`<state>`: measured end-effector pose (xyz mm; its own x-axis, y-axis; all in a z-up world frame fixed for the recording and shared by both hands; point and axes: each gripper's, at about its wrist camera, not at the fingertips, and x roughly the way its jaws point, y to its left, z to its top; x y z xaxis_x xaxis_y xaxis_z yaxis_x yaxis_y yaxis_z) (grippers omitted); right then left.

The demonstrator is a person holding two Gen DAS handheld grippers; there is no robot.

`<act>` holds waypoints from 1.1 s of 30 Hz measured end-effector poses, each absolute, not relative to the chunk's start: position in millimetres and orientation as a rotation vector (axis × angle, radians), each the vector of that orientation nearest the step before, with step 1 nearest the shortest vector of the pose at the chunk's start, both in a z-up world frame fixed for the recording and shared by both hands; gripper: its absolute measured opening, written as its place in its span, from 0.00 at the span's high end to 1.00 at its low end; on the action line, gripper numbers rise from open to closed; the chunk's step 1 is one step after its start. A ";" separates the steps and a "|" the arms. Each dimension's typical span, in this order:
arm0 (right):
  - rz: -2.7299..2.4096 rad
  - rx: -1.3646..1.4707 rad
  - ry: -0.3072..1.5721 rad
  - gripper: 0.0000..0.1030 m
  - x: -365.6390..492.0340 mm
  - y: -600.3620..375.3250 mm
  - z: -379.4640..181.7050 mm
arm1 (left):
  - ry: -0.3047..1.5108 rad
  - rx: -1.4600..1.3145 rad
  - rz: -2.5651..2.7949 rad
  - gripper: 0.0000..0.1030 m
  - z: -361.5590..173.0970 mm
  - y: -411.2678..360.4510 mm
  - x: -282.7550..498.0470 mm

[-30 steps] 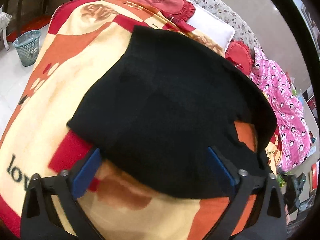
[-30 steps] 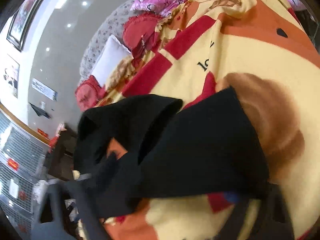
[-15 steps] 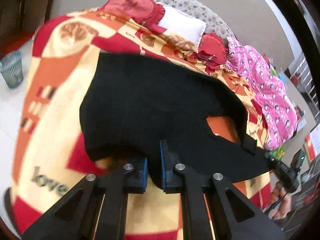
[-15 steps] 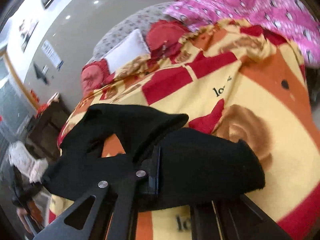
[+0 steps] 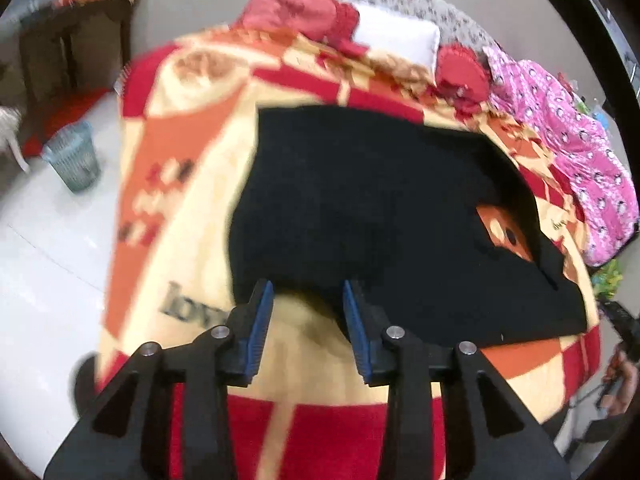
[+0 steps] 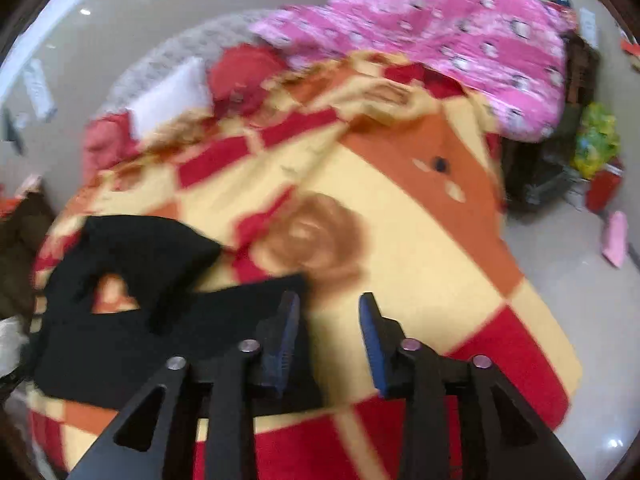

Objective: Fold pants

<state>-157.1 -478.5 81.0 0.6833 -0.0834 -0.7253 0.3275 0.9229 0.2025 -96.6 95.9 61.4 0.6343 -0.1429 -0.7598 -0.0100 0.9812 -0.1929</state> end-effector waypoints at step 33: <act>0.219 -0.274 0.801 0.95 92.6 -225.0 64.1 | 0.897 -0.319 -0.037 0.27 38.8 118.0 -73.1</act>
